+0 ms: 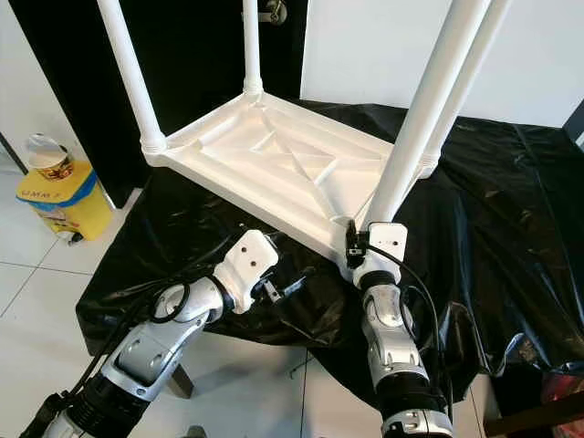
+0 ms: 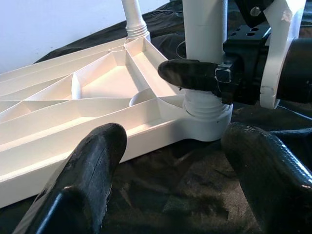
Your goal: Building children table
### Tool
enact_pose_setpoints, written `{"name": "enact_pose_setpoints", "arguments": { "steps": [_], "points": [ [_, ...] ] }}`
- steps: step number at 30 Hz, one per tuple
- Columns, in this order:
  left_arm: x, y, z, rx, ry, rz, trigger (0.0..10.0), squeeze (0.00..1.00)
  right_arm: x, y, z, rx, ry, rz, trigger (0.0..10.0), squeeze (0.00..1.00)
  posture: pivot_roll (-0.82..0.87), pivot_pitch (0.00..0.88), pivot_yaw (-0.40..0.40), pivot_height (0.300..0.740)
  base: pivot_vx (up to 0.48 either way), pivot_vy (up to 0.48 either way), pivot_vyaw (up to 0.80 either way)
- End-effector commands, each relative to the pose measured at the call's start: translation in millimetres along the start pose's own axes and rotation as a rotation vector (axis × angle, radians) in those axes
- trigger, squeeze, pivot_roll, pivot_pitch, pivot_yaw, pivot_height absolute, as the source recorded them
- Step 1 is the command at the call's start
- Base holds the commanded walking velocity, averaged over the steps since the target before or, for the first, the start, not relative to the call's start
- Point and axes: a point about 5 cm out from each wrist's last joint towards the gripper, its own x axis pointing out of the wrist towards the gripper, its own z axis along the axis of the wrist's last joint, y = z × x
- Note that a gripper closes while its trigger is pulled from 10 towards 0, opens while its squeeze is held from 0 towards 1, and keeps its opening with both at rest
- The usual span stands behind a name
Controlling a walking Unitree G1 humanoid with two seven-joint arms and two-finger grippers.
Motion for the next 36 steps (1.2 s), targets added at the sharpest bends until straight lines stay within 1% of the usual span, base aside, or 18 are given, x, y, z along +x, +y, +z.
{"name": "enact_pose_setpoints", "arguments": {
  "steps": [1, 4, 5, 6, 7, 11, 16, 19, 21, 22, 24, 25, 28, 29, 31, 32, 33, 36],
  "points": [
    [1.9, -2.8, 1, 0.009, -0.008, -0.051, 10.0, 0.00, -9.6, -3.7, -18, -0.014, 0.091, -0.018, 10.0, 0.00, 0.09, 0.035, -0.087, 0.740, 0.000, 0.000, 0.00],
    [1.7, -1.9, 2, 0.010, -0.008, -0.049, 10.0, 0.00, -10.1, -2.0, -16, -0.022, 0.081, -0.012, 10.0, 0.00, 0.09, 0.035, -0.088, 0.740, 0.000, 0.000, 0.00],
    [1.4, -1.1, 1, 0.012, -0.008, -0.047, 10.0, 0.00, -10.3, -1.1, -14, -0.028, 0.074, -0.007, 10.0, 0.17, 0.09, 0.035, -0.088, 0.740, 0.000, 0.000, 0.00],
    [1.4, -1.1, 1, 0.012, -0.008, -0.047, 10.0, 0.00, -10.3, -1.1, -14, -0.028, 0.074, -0.007, 10.0, 0.17, 0.09, 0.035, -0.088, 0.740, 0.000, 0.000, 0.00],
    [1.3, -0.6, 1, 0.014, -0.007, -0.046, 10.0, 0.00, -10.6, -0.3, -13, -0.035, 0.071, -0.010, 10.0, 1.00, 0.09, 0.034, -0.088, 0.740, 0.000, 0.000, 0.00],
    [0.7, 0.0, 1, 0.018, -0.007, -0.045, 10.0, 0.00, -10.6, -3.3, -4, -0.037, 0.026, 0.050, 10.0, 1.00, 0.09, 0.030, -0.086, 0.740, 0.000, 0.000, 0.00],
    [0.6, 0.7, 2, 0.021, -0.007, -0.046, 10.0, 0.00, -10.8, -8.6, 0, -0.042, 0.010, 0.117, 10.0, 1.00, 0.09, 0.025, -0.085, 0.740, 0.000, 0.000, 0.00],
    [0.5, 1.1, 2, 0.023, -0.007, -0.048, 10.0, 0.00, -10.2, -11.8, 3, -0.046, 0.000, 0.179, 10.0, 1.00, 0.09, 0.023, -0.082, 0.740, 0.000, 0.000, 0.00],
    [0.0, 1.1, 2, 0.025, -0.006, -0.051, 10.0, 0.00, -9.0, -14.5, 6, -0.046, -0.008, 0.246, 10.0, 1.00, 0.09, 0.021, -0.080, 0.740, 0.000, 0.000, 0.00],
    [-0.4, 1.2, 1, 0.026, -0.005, -0.053, 10.0, 0.00, -8.1, -15.1, 8, -0.049, -0.010, 0.292, 10.0, 0.00, 0.09, 0.021, -0.078, 0.740, 0.000, 0.000, 0.00],
    [-0.5, 1.0, 1, 0.027, -0.004, -0.055, 10.0, 0.00, -6.5, -15.0, 11, -0.050, -0.006, 0.364, 10.0, 0.00, 0.09, 0.022, -0.076, 0.740, 0.000, 0.000, 0.00],
    [-0.5, 1.0, 1, 0.027, -0.004, -0.055, 10.0, 0.00, -6.5, -15.0, 11, -0.050, -0.006, 0.364, 10.0, 0.00, 0.09, 0.022, -0.076, 0.740, 0.000, 0.000, 0.00],
    [-0.9, 0.3, 1, 0.028, -0.004, -0.060, 10.0, 0.00, -2.6, -14.0, 11, -0.062, 0.009, 0.459, 10.0, 0.00, 0.10, 0.020, -0.075, 0.740, 0.000, 0.000, 0.00],
    [-0.9, 0.3, 1, 0.028, -0.004, -0.060, 10.0, 0.00, -2.6, -14.0, 11, -0.062, 0.009, 0.459, 10.0, 0.00, 0.10, 0.020, -0.075, 0.740, 0.000, 0.000, 0.00],
    [-0.8, -0.4, 1, 0.028, -0.004, -0.062, 10.0, 0.00, 1.1, -12.2, 9, -0.081, 0.037, 0.532, 10.0, 0.00, 0.10, 0.020, -0.075, 0.740, 0.000, 0.000, 0.00],
    [-0.8, -0.4, 1, 0.028, -0.004, -0.062, 10.0, 0.00, 1.1, -12.2, 9, -0.081, 0.037, 0.532, 10.0, 0.00, 0.10, 0.020, -0.075, 0.740, 0.000, 0.000, 0.00],
    [-0.8, -0.7, 1, 0.028, -0.004, -0.063, 10.0, 0.00, 1.9, -11.0, 8, -0.085, 0.054, 0.568, 10.0, 0.00, 0.10, 0.018, -0.076, 0.740, 0.000, 0.000, 0.00],
    [-1.1, -1.4, 1, 0.027, -0.004, -0.065, 10.0, 0.00, 3.7, -9.5, 5, -0.101, 0.075, 0.612, 10.0, 0.00, 0.10, 0.018, -0.078, 0.740, 0.000, 0.000, 0.00]
  ]
}}
